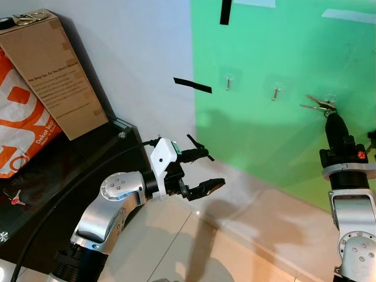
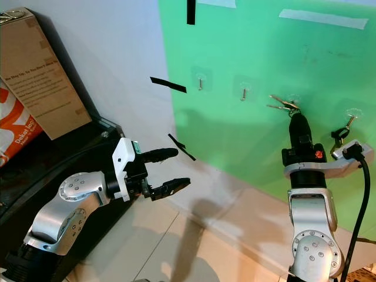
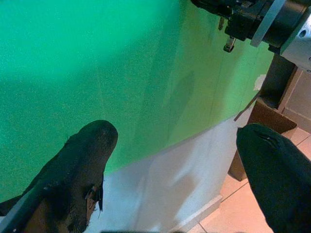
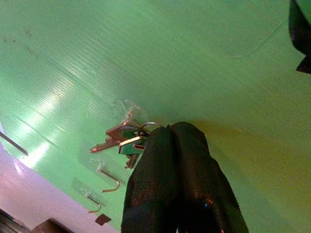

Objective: Hang keys on a hook

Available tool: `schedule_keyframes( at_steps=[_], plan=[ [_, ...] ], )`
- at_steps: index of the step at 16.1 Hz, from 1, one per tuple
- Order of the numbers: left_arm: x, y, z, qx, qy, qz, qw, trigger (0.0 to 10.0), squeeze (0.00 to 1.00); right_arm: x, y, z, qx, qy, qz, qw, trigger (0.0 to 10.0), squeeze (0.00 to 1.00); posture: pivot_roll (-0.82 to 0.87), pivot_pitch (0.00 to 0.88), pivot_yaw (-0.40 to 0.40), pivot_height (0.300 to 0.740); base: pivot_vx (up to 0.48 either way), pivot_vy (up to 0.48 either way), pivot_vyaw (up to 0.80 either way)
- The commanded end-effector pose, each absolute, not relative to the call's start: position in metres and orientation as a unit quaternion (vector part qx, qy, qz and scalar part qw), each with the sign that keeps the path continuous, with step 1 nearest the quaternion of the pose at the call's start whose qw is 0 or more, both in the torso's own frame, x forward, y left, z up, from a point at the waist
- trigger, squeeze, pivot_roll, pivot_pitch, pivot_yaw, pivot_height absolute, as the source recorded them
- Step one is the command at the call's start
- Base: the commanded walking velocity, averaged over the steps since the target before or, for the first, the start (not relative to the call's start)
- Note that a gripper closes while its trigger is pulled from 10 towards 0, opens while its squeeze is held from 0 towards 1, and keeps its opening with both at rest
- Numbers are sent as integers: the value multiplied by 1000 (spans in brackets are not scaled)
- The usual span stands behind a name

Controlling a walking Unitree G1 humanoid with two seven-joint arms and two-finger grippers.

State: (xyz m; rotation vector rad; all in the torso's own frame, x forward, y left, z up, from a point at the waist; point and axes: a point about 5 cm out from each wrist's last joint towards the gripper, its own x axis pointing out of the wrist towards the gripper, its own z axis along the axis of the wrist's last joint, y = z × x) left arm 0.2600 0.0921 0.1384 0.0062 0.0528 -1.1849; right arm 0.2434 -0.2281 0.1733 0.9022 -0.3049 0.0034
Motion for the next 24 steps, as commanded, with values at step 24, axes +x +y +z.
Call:
schedule_keyframes(
  at_steps=[24],
  plan=[
    [265, 90, 143, 2, 20, -554, 832, 10000, 98, 239, -215, 151, 383, -69, 8, 921, 10000, 0, -142, 0, 130, 740, 0, 0, 0]
  ],
)
